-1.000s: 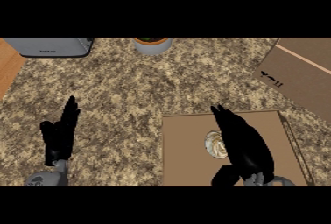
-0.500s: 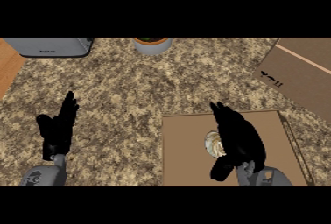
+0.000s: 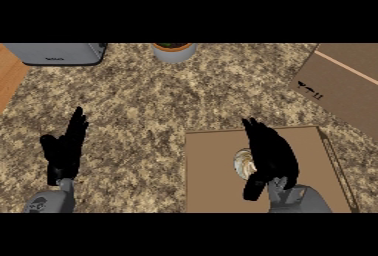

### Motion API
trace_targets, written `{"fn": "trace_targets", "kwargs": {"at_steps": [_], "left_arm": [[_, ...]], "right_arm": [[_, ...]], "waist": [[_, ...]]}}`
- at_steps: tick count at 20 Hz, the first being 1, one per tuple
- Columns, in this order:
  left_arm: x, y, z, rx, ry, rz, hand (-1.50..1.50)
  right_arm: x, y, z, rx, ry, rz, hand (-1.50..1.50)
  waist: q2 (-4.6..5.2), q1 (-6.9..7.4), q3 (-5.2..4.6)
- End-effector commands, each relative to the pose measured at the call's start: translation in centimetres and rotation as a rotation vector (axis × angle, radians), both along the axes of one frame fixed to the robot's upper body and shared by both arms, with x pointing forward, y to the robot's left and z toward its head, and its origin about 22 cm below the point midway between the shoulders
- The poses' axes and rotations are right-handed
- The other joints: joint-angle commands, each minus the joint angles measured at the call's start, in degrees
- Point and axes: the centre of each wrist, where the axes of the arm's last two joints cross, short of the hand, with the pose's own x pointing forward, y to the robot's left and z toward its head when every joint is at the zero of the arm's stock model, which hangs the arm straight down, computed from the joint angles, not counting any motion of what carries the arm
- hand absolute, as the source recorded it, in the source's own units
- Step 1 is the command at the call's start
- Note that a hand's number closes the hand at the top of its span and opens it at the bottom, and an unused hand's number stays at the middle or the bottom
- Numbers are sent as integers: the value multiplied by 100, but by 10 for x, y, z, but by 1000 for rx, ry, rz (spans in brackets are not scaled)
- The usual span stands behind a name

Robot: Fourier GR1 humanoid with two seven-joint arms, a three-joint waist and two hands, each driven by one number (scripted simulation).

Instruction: Pick the cupcake from the tray and place it in the cardboard box

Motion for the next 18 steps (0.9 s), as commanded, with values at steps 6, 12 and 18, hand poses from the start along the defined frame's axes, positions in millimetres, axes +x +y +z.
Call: {"fn": "trace_targets", "kwargs": {"at_steps": [6,12,18], "left_arm": [[-7,-13,3,10,27,-7,0],[-11,-7,13,9,2,6,0],[4,-11,13,0,17,1,0]], "right_arm": [[-3,18,-27,-5,12,-14,-150],[1,-2,-33,-5,13,1,-150],[9,6,-46,-11,32,70,150]], "waist": [[-1,4,2],[-3,1,2],[-1,1,2]]}}
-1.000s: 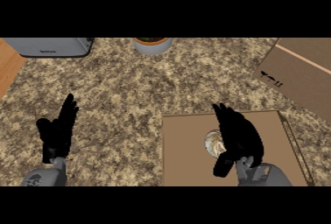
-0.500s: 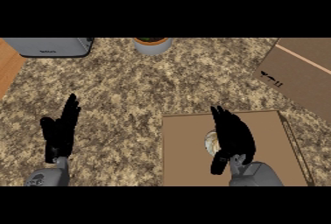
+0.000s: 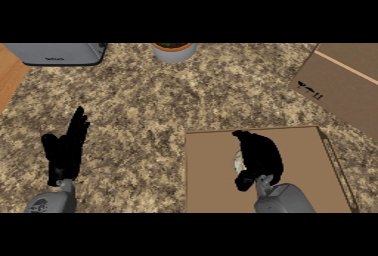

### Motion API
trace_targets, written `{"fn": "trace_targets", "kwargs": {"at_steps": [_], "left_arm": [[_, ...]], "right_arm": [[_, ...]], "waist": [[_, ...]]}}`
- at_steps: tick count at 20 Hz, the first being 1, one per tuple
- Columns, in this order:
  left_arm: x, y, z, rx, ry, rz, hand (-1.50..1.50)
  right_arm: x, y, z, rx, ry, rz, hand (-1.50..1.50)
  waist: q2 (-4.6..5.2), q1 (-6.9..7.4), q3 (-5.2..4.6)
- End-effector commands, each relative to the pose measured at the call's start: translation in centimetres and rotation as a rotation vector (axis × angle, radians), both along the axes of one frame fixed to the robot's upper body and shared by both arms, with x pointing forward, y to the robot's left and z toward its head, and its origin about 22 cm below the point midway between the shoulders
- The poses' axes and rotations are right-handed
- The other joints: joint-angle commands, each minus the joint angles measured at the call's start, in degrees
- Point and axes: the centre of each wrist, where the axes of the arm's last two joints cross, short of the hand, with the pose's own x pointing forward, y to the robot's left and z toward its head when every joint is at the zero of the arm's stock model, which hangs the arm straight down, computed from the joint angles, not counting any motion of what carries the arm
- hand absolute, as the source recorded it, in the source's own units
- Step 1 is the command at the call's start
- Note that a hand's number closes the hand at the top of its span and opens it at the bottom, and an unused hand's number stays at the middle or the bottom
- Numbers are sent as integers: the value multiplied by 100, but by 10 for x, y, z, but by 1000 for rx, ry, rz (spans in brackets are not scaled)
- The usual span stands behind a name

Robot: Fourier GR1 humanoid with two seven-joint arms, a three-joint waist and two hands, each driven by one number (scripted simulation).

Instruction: Pick the cupcake from the tray and place it in the cardboard box

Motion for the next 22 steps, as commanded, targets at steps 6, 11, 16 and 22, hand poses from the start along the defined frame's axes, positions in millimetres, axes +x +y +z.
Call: {"fn": "trace_targets", "kwargs": {"at_steps": [6,11,16,22], "left_arm": [[-3,0,1,-12,-6,-5,0],[4,0,8,-2,-9,6,0],[-1,17,-7,3,-10,2,0],[9,12,3,0,-6,8,0]], "right_arm": [[4,-17,-6,-4,-169,97,150],[19,-25,0,3,-176,63,150],[29,-72,-14,-18,-127,-75,150],[43,-86,25,-41,-240,-36,150]], "waist": [[1,1,1],[0,-1,1],[7,-2,0],[3,-4,-1]]}}
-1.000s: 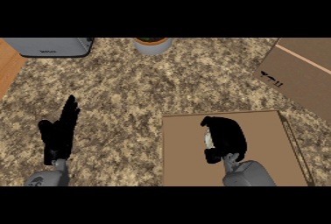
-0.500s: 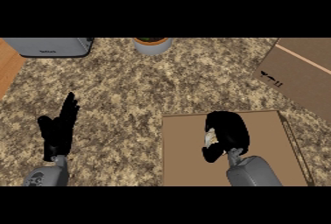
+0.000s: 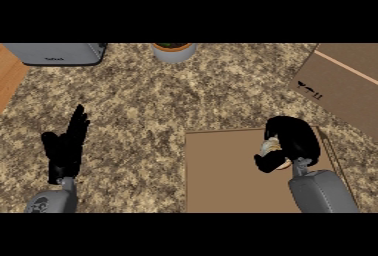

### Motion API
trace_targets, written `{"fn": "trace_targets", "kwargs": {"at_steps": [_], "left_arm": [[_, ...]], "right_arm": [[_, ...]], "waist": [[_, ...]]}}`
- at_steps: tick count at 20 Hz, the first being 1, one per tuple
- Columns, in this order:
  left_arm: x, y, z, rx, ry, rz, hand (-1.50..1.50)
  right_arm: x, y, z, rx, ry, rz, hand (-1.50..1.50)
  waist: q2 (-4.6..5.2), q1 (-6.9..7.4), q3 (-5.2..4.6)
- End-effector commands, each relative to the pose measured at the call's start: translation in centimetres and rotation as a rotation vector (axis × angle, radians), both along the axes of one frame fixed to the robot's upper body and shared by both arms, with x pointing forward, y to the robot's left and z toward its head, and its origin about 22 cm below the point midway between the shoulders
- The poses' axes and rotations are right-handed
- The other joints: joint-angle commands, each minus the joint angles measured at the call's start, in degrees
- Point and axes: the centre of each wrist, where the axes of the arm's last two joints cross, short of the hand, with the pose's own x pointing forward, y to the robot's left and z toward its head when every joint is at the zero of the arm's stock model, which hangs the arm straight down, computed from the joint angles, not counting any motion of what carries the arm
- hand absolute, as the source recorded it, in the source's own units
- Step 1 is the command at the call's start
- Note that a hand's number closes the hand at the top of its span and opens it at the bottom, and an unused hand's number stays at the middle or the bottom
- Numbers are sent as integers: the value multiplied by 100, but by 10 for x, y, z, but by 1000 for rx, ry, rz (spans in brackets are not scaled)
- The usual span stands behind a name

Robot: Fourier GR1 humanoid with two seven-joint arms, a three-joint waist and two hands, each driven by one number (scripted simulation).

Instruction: Pick the cupcake from the tray and place it in the cardboard box

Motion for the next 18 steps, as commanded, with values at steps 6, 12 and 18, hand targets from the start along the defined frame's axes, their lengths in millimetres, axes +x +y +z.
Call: {"fn": "trace_targets", "kwargs": {"at_steps": [6,12,18], "left_arm": [[-11,17,-11,6,-3,15,0],[-5,6,-4,5,-5,-2,0],[-3,5,-14,3,-6,0,0]], "right_arm": [[-25,0,86,-14,-220,25,150],[-43,-13,160,50,-419,-40,150],[-58,-46,187,-12,-450,-139,150]], "waist": [[-23,-37,-6],[-20,-37,-4],[-6,-20,-3]]}}
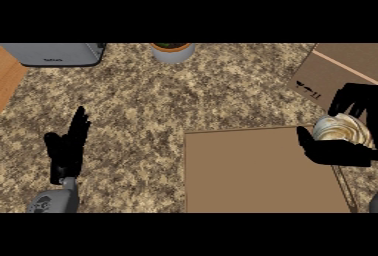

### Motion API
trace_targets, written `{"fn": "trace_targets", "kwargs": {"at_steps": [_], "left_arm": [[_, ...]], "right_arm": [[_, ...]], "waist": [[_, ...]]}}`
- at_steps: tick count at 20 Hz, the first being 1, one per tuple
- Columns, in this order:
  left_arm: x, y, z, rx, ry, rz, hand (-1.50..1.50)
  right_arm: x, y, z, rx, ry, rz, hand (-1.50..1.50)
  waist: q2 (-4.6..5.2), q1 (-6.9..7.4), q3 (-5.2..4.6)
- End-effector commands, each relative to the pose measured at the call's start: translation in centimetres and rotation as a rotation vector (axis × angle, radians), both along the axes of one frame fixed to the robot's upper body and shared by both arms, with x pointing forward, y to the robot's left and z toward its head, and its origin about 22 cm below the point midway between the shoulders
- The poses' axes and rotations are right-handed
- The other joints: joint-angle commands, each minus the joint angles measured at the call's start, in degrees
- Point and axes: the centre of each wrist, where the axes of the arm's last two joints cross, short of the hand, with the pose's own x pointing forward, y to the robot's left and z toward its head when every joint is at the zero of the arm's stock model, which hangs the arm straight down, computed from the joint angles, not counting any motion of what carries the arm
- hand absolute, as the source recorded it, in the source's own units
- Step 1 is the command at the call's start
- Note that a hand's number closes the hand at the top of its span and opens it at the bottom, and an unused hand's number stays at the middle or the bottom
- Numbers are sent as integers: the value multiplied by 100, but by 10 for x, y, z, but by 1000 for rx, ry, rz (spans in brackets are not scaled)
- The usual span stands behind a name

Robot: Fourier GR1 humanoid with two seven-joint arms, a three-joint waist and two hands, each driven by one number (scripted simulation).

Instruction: Pick the cupcake from the tray and place it in the cardboard box

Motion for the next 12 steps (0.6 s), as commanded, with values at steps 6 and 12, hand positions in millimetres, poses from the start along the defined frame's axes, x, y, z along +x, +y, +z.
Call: {"fn": "trace_targets", "kwargs": {"at_steps": [6,12], "left_arm": [[9,-12,3,0,-5,-17,0],[0,-11,12,4,-8,-6,0]], "right_arm": [[39,-55,42,-49,-138,-114,150],[61,-125,22,38,-144,-122,150]], "waist": [[23,66,5],[22,91,10]]}}
